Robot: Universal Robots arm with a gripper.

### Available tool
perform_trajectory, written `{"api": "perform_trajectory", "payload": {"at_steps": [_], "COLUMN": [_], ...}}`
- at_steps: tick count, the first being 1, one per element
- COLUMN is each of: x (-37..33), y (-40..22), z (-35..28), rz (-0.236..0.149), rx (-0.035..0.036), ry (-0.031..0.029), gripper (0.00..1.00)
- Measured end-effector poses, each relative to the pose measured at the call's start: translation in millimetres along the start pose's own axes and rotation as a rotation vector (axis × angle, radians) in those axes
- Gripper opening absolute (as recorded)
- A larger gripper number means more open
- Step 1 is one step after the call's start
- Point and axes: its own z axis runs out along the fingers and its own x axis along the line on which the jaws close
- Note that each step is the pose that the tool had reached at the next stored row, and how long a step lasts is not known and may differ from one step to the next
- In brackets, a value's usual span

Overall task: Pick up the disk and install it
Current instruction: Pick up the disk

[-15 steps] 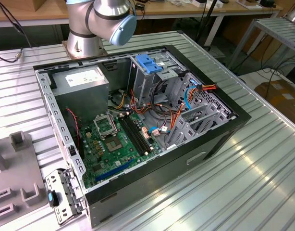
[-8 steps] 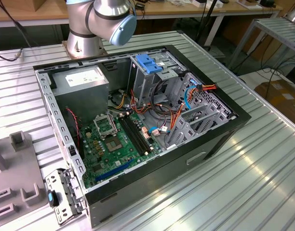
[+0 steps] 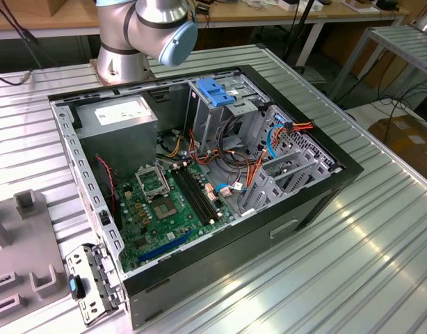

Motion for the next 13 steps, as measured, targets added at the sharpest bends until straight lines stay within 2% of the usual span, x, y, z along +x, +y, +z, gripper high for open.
{"api": "perform_trajectory", "payload": {"at_steps": [7,13], "x": [-0.2,-0.4], "y": [-0.2,-0.4], "z": [-7.4,-16.9], "rz": [0.000,0.000], "rx": [0.0000,0.0000], "ry": [0.0000,0.0000], "gripper": [0.37,0.37]}}
